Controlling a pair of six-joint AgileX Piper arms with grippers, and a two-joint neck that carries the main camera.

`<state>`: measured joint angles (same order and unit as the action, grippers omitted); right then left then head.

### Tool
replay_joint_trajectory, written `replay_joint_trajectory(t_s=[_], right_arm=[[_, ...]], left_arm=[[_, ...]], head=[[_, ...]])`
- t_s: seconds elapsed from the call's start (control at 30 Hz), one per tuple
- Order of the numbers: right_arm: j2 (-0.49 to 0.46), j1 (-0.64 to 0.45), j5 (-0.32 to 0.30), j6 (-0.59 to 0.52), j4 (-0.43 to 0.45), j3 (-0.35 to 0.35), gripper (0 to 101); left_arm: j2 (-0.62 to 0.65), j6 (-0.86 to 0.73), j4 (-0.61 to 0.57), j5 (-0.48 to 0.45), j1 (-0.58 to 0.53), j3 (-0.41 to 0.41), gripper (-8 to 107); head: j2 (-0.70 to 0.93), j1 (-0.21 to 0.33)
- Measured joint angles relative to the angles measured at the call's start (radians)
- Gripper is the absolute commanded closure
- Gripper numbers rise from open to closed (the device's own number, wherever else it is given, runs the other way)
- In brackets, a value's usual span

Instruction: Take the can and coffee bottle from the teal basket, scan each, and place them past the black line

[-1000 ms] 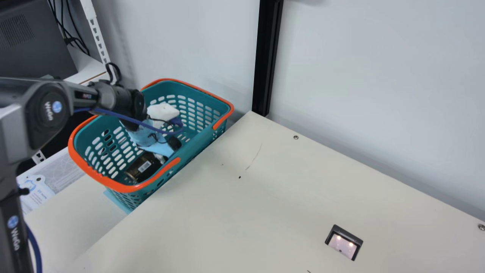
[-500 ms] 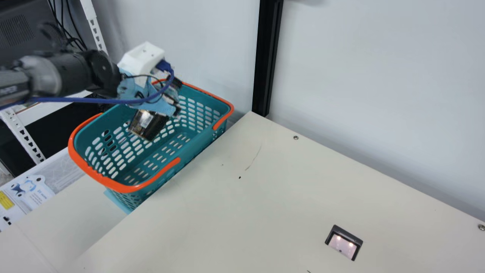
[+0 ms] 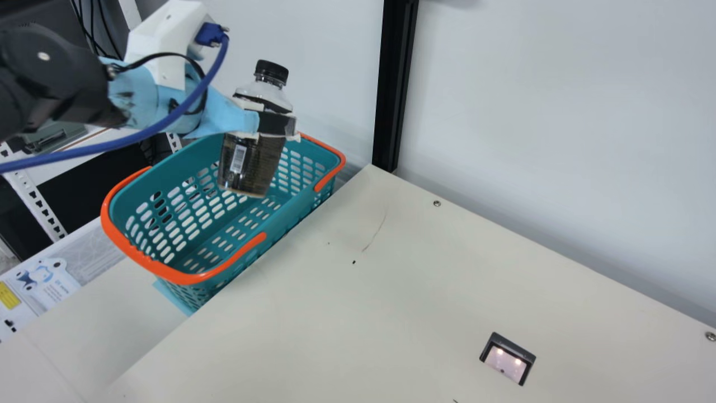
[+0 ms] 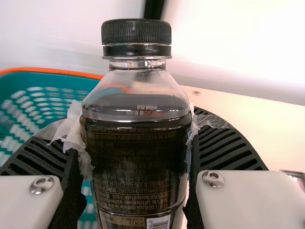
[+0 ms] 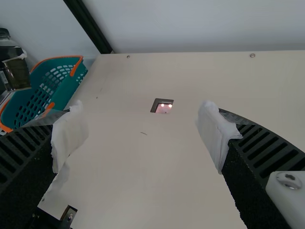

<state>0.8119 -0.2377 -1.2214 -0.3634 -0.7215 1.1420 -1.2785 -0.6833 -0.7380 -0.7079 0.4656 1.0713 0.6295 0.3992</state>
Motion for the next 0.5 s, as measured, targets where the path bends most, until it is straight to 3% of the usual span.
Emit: replay_joint_trajectory(t_s=[0.23, 0.5], right_arm=[[0.0, 0.0, 0.0, 0.0, 0.0, 0.0, 0], [0.0, 0.0, 0.0, 0.0, 0.0, 0.0, 0]], left_arm=[[0.098, -0.067, -0.179, -0.191, 0.073, -0.02, 89], [0.158, -0.12, -0.282, -0.378, 0.153, -0.031, 89]], head=[[0.005, 0.005], [0.0, 0.0]])
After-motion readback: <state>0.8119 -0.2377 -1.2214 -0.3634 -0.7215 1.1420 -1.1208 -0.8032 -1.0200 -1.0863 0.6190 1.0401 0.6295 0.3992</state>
